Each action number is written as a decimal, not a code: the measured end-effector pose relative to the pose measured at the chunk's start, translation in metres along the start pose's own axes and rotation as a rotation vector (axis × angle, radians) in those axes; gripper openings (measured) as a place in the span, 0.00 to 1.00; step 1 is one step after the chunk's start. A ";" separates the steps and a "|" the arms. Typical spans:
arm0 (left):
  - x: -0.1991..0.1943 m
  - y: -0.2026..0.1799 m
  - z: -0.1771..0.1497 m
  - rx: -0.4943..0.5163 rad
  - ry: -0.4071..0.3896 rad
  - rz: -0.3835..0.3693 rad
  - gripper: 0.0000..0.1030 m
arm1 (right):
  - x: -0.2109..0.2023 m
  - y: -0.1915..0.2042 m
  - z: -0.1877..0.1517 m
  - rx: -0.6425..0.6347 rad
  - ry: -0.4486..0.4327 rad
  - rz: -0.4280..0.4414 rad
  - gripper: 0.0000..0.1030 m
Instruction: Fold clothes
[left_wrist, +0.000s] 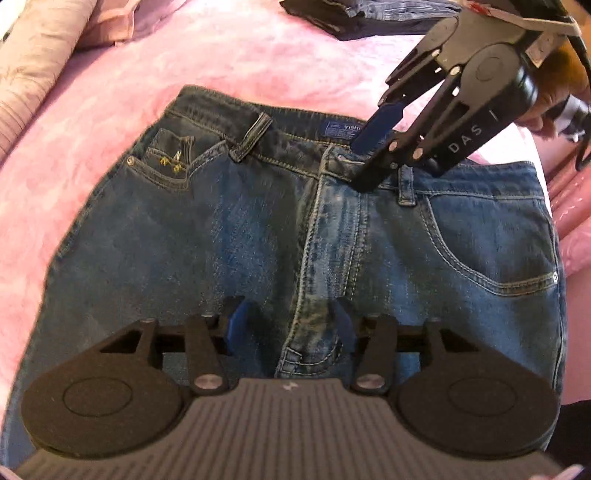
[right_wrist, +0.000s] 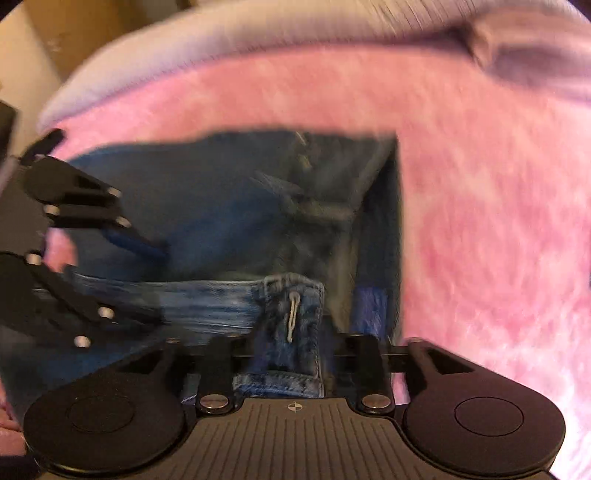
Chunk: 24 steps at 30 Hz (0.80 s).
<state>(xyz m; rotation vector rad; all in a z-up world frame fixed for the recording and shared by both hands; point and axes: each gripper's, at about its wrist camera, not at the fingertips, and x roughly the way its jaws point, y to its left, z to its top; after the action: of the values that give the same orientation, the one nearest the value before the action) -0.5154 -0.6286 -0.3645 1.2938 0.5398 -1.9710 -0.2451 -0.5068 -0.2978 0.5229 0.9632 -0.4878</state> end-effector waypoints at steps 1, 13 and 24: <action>0.000 0.000 -0.001 0.008 -0.008 0.003 0.48 | -0.002 -0.001 -0.001 0.000 -0.026 0.012 0.43; -0.007 0.000 0.002 0.003 -0.091 0.034 0.36 | 0.016 -0.039 0.012 0.107 -0.080 0.205 0.17; 0.010 0.024 0.054 -0.039 -0.092 -0.004 0.32 | -0.007 -0.086 0.040 0.201 -0.107 -0.034 0.00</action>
<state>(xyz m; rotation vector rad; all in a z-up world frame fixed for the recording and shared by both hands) -0.5333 -0.6844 -0.3506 1.1734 0.5334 -2.0021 -0.2749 -0.5965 -0.2897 0.6554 0.8258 -0.6408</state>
